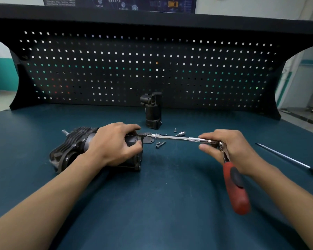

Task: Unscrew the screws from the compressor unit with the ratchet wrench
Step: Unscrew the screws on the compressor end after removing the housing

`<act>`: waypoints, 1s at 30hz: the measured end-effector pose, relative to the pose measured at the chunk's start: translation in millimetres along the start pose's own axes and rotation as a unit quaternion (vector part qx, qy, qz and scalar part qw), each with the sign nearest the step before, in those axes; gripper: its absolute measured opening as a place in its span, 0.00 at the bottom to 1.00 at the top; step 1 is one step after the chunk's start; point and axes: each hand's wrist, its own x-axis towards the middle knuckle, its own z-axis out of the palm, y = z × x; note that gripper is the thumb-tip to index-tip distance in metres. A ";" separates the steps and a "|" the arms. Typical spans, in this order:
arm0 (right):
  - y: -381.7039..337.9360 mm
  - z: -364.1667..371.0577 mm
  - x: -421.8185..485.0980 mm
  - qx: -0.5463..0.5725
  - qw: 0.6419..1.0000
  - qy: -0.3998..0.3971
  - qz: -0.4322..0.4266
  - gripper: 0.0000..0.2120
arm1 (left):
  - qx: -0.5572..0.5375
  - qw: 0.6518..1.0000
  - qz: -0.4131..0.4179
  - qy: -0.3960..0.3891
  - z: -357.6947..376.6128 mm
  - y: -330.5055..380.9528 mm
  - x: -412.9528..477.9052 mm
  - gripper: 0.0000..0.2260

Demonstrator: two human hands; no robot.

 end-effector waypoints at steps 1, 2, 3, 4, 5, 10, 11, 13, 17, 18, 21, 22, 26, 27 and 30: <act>0.3 2.0 -0.5 0.000 1.000 -0.005 0.004 0.11 | 0.007 1.000 -0.005 0.003 1.3 -0.7 0.9 0.28; 0.2 3.2 -1.0 0.000 1.000 -0.011 0.010 0.11 | 0.009 1.000 -0.007 0.011 2.2 -0.9 1.7 0.27; 0.5 3.8 -1.5 0.001 1.000 -0.018 0.017 0.11 | 0.009 1.000 -0.006 0.020 2.8 -0.7 2.2 0.26; 0.2 3.6 -2.1 0.005 0.999 -0.025 0.025 0.11 | 0.009 1.000 -0.006 0.027 3.1 -0.2 2.6 0.25; -0.5 3.6 -2.7 0.014 0.999 -0.030 0.029 0.11 | 0.009 1.000 -0.005 0.030 3.1 -0.1 2.8 0.25; -12.7 -0.4 -1.7 0.112 0.982 -0.076 0.130 0.11 | 0.000 0.999 -0.003 0.036 0.8 0.9 1.9 0.25; -16.7 -1.3 -1.3 0.148 0.970 -0.089 0.172 0.14 | -0.002 0.999 -0.001 0.037 0.2 1.8 1.1 0.25; -24.3 -1.9 -0.4 0.233 0.931 -0.101 0.261 0.25 | -0.008 0.999 0.004 0.035 -1.6 2.4 -1.0 0.25; -35.2 -6.2 3.1 0.299 0.864 -0.128 0.383 0.35 | -0.031 0.999 0.020 0.022 -7.5 0.1 -3.4 0.25; -36.3 -7.5 4.0 0.318 0.844 -0.140 0.408 0.36 | -0.037 0.999 0.026 0.018 -8.8 -0.6 -3.3 0.25; -34.2 -11.0 5.8 0.393 0.770 -0.187 0.467 0.36 | -0.050 0.998 0.032 0.012 -10.8 -1.8 -2.5 0.24; -33.1 -12.1 6.1 0.418 0.744 -0.203 0.480 0.36 | -0.050 0.998 0.034 0.010 -10.7 -1.9 -2.0 0.24; -32.3 -16.7 7.4 0.514 0.651 -0.221 0.513 0.27 | -0.051 0.998 0.035 0.003 -9.9 -2.4 -1.6 0.24; -32.3 -17.3 7.8 0.535 0.632 -0.219 0.516 0.25 | -0.053 0.998 0.035 0.004 -9.9 -3.0 -1.9 0.24; -32.0 -17.3 9.3 0.557 0.611 -0.211 0.522 0.22 | -0.056 0.998 0.038 0.007 -10.0 -4.2 -2.7 0.23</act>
